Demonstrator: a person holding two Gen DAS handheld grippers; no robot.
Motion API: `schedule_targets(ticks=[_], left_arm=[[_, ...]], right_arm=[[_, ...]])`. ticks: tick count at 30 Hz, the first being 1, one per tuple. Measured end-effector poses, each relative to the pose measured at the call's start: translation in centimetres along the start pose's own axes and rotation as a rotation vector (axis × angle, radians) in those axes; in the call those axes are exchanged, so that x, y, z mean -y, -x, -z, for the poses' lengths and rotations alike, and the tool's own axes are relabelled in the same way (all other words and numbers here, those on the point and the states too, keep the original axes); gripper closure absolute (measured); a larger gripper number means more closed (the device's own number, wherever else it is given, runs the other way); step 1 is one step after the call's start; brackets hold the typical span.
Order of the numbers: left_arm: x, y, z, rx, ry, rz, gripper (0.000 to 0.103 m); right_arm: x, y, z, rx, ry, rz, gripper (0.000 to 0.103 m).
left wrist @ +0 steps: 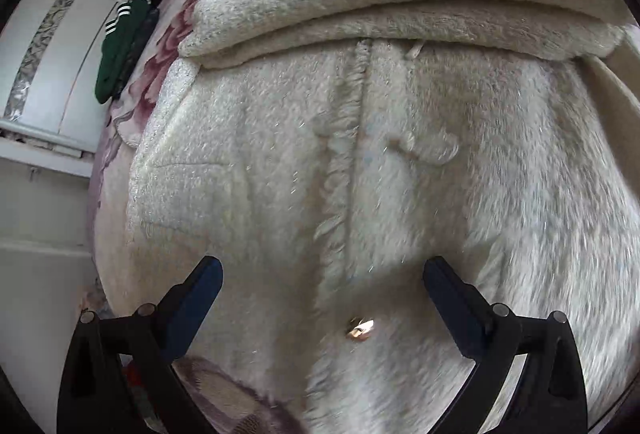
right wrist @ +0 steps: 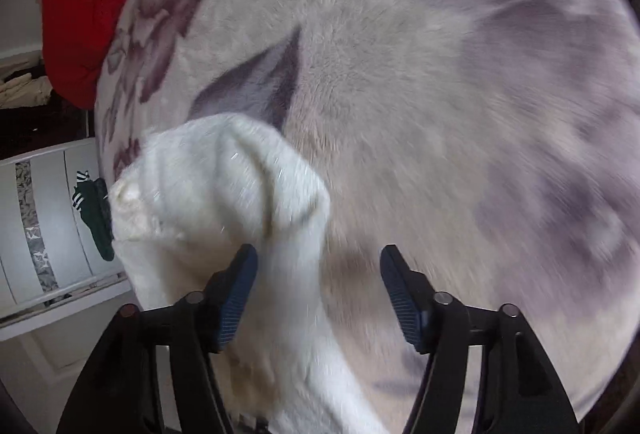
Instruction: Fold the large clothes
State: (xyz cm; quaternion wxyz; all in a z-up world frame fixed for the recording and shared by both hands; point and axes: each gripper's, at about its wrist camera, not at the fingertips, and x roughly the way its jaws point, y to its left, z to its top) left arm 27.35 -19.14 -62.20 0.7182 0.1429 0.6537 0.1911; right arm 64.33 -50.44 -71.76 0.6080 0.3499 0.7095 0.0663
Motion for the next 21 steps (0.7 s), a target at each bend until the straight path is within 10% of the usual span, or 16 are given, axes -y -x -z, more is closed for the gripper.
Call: schedule_targets(ticks=[4,6,11,18,21], left_arm=[[1.3,-0.3,-0.8,0.012,-0.029,-0.064,0.000],[1.7,-0.3,-0.6,0.009,-0.036,-0.080,0.000],[2.3,0.1,-0.8,-0.005,-0.035,-0.081,0.000],[0.9,0.5,-1.3,-0.044,0.017,-0.060,0.000],[0.9,1.2,-0.7,-0.029,0.035,-0.051,0.000]], right_arm=[[-2.0,-4.7,-2.3,-0.098,0.071,0.084,0.029],[-4.6,-4.9,-1.6,-0.107,0.231,0.170,0.097],[-8.1,-2.3,-1.3,0.096,0.437,0.425,0.097],[-7.6,-2.1,-1.2,0.048,0.432,0.364,0.095],[-6.2,2.0,1.9,0.072,0.371,0.285,0.060]])
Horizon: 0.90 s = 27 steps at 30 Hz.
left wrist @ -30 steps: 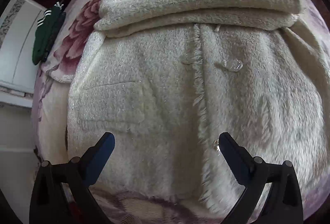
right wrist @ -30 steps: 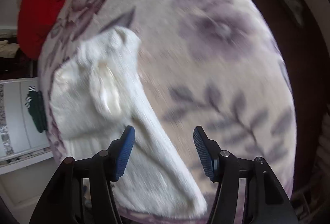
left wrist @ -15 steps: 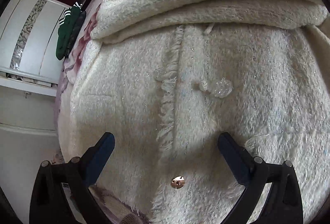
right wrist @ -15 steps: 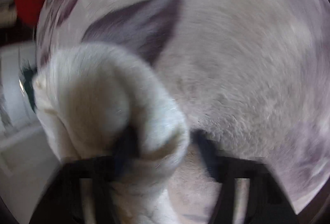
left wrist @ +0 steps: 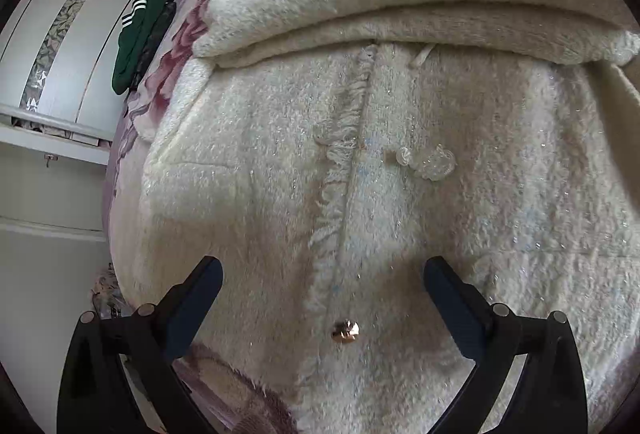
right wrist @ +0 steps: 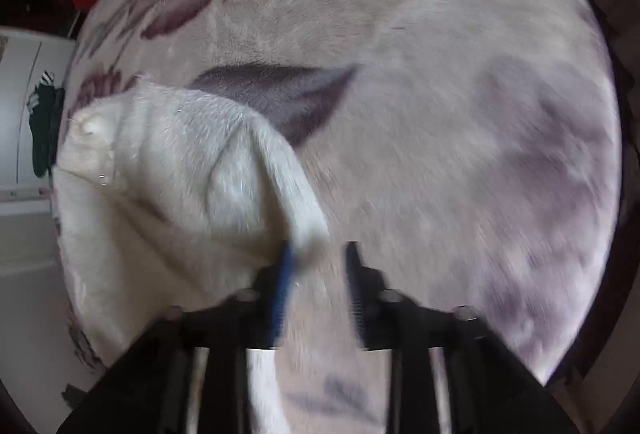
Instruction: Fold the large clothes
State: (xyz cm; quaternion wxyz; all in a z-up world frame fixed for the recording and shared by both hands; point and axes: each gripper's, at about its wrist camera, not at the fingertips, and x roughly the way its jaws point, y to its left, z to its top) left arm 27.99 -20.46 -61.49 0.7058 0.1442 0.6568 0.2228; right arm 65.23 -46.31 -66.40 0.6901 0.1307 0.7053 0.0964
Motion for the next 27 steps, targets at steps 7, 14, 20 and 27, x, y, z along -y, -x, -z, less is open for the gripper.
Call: schedule_targets(ticks=[7,14,20,27], left_arm=[[1.0,-0.2,0.8,0.001,-0.008,-0.023,0.000],[0.5,-0.6,0.5,-0.018,0.011,-0.004,0.000],[0.1,-0.8,0.5,-0.017,0.022,0.009,0.000],[-0.5,-0.9,0.9,-0.013,0.035,0.020,0.000]], right_arm=[[-3.2,-2.4,11.3,-0.142,0.072,-0.126,0.053],[-2.0,-5.9,13.2,0.018,-0.137,-0.066,0.086],[-2.3,-4.5,14.5,0.047,-0.117,-0.096,0.067],[-3.7,-4.8,12.5,0.145,-0.024,0.034,0.076]])
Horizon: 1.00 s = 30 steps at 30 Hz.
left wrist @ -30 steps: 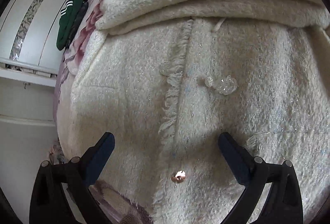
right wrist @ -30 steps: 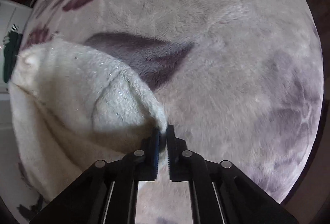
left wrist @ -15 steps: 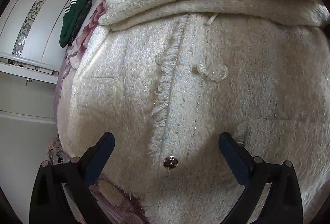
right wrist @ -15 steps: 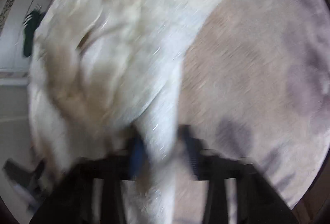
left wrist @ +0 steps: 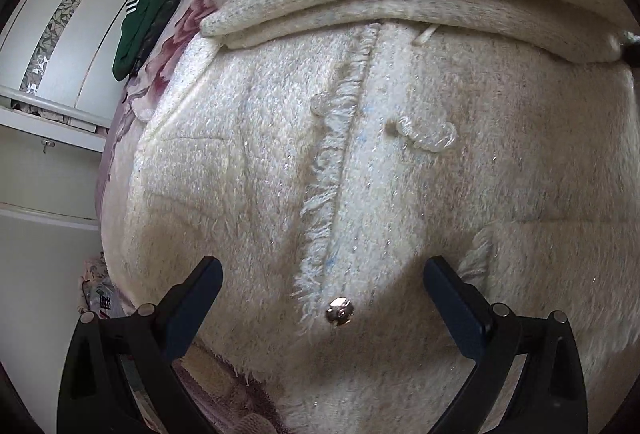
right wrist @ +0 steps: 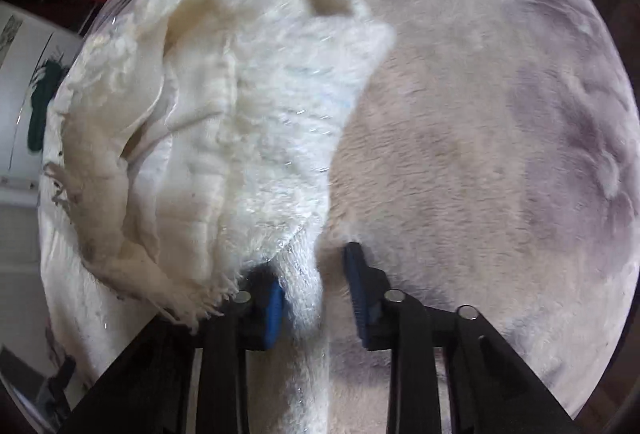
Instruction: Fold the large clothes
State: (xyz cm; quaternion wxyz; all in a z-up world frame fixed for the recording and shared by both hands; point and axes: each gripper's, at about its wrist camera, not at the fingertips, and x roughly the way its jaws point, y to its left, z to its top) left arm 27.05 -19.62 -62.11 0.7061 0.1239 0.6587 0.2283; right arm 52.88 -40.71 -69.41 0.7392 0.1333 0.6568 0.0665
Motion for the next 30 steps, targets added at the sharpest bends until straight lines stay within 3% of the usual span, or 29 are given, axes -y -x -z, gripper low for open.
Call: schedule_targets(ticks=[3,6,8,12,15,17,20,22,24,25,27,30], left_arm=[[-0.3,0.1,0.2,-0.009,0.007,0.010,0.000],[-1.1,0.8,0.4,0.001,0.019,0.028,0.000],[-2.0,1.5,0.5,0.013,0.038,0.038,0.000],[-4.6,2.6,0.5,0.028,0.091,0.059,0.000],[-6.8,2.7,0.3,0.036,0.135,0.061,0.000],[-8.0,2.3,0.1,0.034,0.158,0.061,0.000],[-10.7,0.3,0.1,-0.009,0.204,0.060,0.000],[-12.7,-1.3,0.3,-0.039,0.240,0.049,0.000],[-14.9,-3.2,0.6,-0.071,0.276,0.044,0.000],[-15.9,-4.0,0.8,-0.082,0.289,0.043,0.000],[-17.8,-5.6,1.1,-0.106,0.303,0.038,0.000],[-21.1,-7.7,1.5,-0.141,0.318,0.070,0.000]], right_arm=[[1.4,0.3,1.3,0.001,-0.097,-0.017,0.077],[2.3,0.7,1.3,-0.118,-0.133,-0.104,0.073],[3.6,2.6,1.3,-0.178,-0.175,-0.122,0.050],[4.1,8.7,0.0,-0.087,-0.178,-0.145,0.048],[1.8,12.5,-2.2,0.025,-0.127,-0.245,0.048],[-0.8,13.2,-4.7,0.078,-0.079,-0.283,0.048],[-6.2,11.1,-6.2,0.062,0.015,-0.276,0.048],[-7.5,8.4,-5.8,0.012,0.081,-0.204,0.048],[-6.8,3.2,-5.4,-0.087,0.139,0.028,0.048],[-6.0,1.5,-5.5,-0.140,0.102,0.102,0.046],[-4.6,1.0,-5.4,-0.175,-0.044,0.073,0.044],[-5.8,4.6,-4.4,-0.117,-0.090,0.095,0.042]])
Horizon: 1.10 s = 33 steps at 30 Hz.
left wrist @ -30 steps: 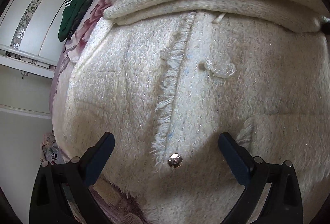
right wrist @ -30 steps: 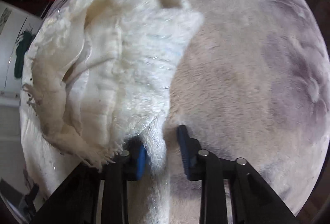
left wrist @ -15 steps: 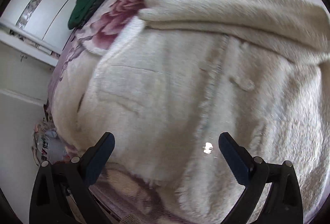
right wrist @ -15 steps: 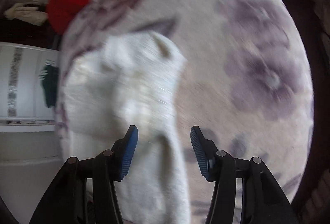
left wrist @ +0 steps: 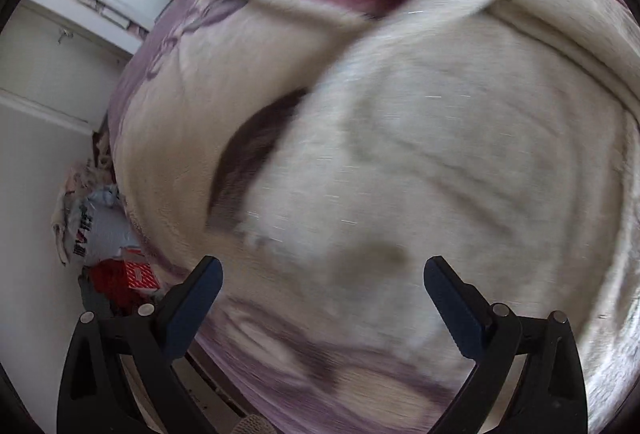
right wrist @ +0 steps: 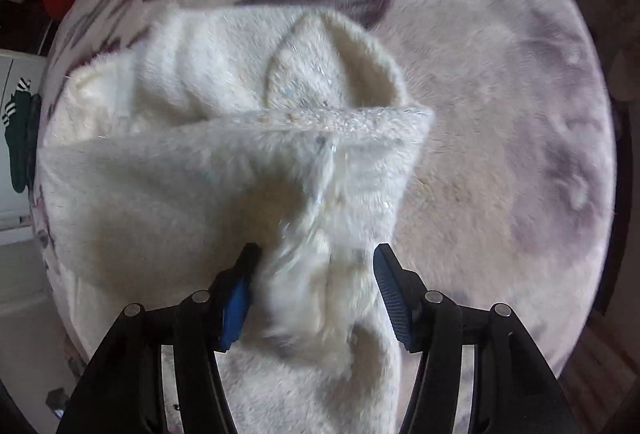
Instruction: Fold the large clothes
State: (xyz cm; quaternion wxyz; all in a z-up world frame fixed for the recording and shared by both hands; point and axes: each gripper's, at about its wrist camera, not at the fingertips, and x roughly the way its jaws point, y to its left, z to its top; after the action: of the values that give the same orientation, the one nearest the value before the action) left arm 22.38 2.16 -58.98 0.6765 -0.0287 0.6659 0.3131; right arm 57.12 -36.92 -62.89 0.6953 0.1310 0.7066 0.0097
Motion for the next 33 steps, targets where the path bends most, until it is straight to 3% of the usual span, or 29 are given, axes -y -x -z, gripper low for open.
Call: schedule_targets(ticks=[2,5,9,12,15,16,17,23,28,31,33], left_arm=[[-1.8,-0.5,-0.3,-0.014,0.009,0.031,0.000],[-3.7,-1.6,-1.0,-0.021,0.000,0.104,0.000],[-4.2,-3.8,-2.5,-0.055,-0.006,0.239,0.000],[-4.1,-5.2,-3.4,-0.072,-0.007,0.274,0.000],[-4.2,-4.8,-3.9,-0.047,-0.020,0.269,0.000],[-4.3,-4.6,-3.8,-0.037,-0.027,0.261,0.000],[-4.3,-4.4,-3.8,-0.028,-0.034,0.253,0.000],[-4.7,-2.1,-2.3,0.038,-0.056,0.225,0.000],[-5.5,-1.0,-1.1,0.046,-0.065,0.217,0.000],[-6.2,0.6,-1.0,0.060,-0.071,0.224,0.000],[-6.7,1.7,-1.1,0.084,-0.080,0.229,0.000]], right_arm=[[-0.7,2.6,2.9,0.037,-0.011,-0.011,0.040],[-2.0,2.9,8.2,-0.031,-0.061,-0.077,0.039],[-6.3,-1.6,15.7,-0.222,-0.135,-0.200,0.039],[-10.6,-5.1,18.7,-0.271,-0.152,-0.251,0.039],[-15.7,-8.2,20.4,-0.291,-0.046,-0.209,0.041],[-17.3,-8.7,20.6,-0.279,0.001,-0.146,0.062],[-18.4,-8.9,20.8,-0.253,0.042,-0.071,0.089],[-20.5,-6.2,22.1,-0.136,0.010,-0.033,0.095],[-23.3,-7.1,23.8,-0.114,0.064,0.021,0.094],[-22.7,-7.4,23.6,-0.157,0.053,-0.030,0.090],[-20.7,-5.1,23.4,-0.149,0.010,-0.116,0.080]])
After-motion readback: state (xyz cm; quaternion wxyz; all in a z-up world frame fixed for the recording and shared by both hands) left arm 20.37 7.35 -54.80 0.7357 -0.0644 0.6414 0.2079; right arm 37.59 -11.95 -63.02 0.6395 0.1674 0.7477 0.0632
